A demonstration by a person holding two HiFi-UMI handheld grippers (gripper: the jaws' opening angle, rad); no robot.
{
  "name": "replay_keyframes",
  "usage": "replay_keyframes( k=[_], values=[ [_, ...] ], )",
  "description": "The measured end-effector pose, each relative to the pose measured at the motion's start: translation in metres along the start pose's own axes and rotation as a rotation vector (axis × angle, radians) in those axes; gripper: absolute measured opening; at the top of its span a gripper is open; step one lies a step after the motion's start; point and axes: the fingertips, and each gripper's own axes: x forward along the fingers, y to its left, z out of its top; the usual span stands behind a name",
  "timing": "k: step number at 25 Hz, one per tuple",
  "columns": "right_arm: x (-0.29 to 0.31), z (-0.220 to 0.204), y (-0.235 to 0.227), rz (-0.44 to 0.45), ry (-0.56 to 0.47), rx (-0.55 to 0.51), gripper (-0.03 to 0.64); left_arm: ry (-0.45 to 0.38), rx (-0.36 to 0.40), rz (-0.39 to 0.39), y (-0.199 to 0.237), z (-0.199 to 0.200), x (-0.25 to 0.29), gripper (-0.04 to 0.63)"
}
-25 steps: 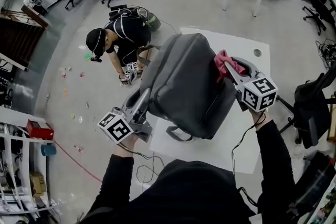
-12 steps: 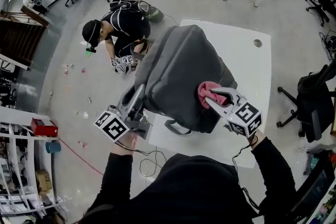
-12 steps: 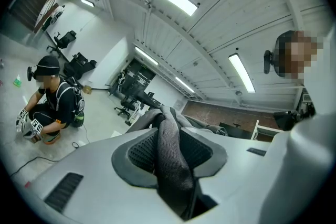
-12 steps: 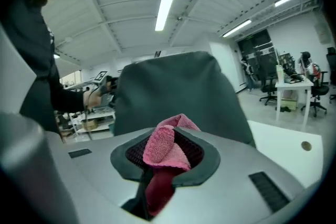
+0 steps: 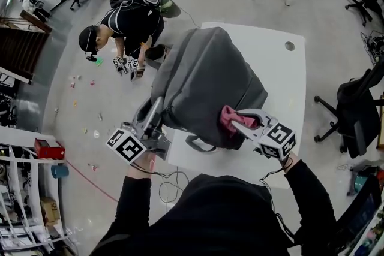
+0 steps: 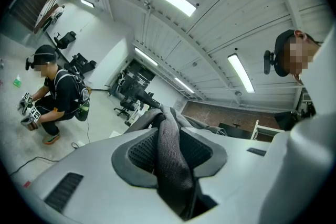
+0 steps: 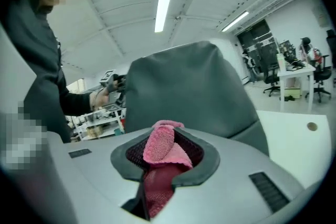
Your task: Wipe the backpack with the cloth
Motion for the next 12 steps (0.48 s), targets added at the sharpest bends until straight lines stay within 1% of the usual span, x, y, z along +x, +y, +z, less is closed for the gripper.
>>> replay_keyframes(
  k=[4,6,7,8,9,10,12],
  values=[
    [-0.032,0.019,-0.112,-0.281,-0.037,-0.01,0.092,0.004,0.002,-0.002,-0.005,0.001,-0.001,0.143],
    [-0.05,0.023,-0.157,-0.411,-0.05,0.006,0.092,0.001,-0.002,-0.002,-0.007,0.001,-0.001,0.143],
    [-0.056,0.024,-0.173,-0.459,-0.055,0.023,0.092,0.0,-0.003,-0.002,-0.008,0.001,-0.001,0.143],
    [-0.061,0.025,-0.183,-0.489,-0.062,0.039,0.092,0.0,-0.003,-0.003,-0.009,0.001,-0.001,0.143],
    [-0.063,0.025,-0.186,-0.5,-0.068,0.053,0.092,0.0,-0.003,-0.006,-0.01,0.002,-0.002,0.141],
    [-0.061,0.024,-0.183,-0.492,-0.07,0.063,0.092,0.001,-0.002,-0.009,-0.011,0.002,-0.002,0.143],
    [-0.051,0.017,-0.165,-0.439,-0.056,0.068,0.092,0.002,-0.002,-0.012,-0.012,0.001,-0.002,0.143]
  ],
)
